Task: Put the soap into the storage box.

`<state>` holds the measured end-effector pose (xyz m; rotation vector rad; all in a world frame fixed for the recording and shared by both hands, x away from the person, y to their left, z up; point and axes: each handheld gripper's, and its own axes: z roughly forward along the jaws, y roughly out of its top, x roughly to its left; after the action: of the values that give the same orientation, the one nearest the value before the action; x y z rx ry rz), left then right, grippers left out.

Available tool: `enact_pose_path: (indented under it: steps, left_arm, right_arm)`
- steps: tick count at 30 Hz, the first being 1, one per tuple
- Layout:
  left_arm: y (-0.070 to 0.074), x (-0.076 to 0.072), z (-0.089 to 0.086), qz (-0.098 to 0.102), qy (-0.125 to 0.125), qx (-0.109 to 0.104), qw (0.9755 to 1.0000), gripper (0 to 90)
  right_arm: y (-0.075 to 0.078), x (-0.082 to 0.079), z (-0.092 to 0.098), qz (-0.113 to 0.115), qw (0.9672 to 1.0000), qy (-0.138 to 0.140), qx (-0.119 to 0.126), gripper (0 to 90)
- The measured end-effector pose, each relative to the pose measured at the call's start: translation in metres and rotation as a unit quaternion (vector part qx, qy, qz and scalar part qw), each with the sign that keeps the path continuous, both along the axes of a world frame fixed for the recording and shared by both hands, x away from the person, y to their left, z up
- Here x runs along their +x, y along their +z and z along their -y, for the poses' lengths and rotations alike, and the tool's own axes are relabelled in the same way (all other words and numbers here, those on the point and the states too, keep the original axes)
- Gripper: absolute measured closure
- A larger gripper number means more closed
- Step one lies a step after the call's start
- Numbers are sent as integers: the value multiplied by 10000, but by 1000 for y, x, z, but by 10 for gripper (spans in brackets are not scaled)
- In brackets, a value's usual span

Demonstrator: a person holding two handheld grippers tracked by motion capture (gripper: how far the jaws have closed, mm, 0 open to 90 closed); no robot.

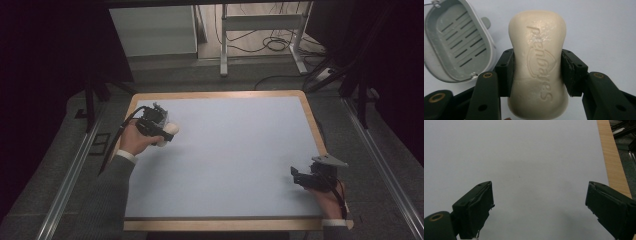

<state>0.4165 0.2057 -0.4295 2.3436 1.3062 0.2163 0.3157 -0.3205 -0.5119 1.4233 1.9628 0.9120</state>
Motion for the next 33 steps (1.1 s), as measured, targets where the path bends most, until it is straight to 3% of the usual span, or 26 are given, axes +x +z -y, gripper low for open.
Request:
enact_pose_path:
  steps: [17,33]
  left_arm:
    - [-1,21,-12,6,312,-69,9995,495]
    - [-5,39,-24,-106,523,-152,9985,495]
  right_arm:
    - [-1,1,1,-14,10000,-28,-4,78]
    - [-1,0,2,-9,10000,-45,-10,78]
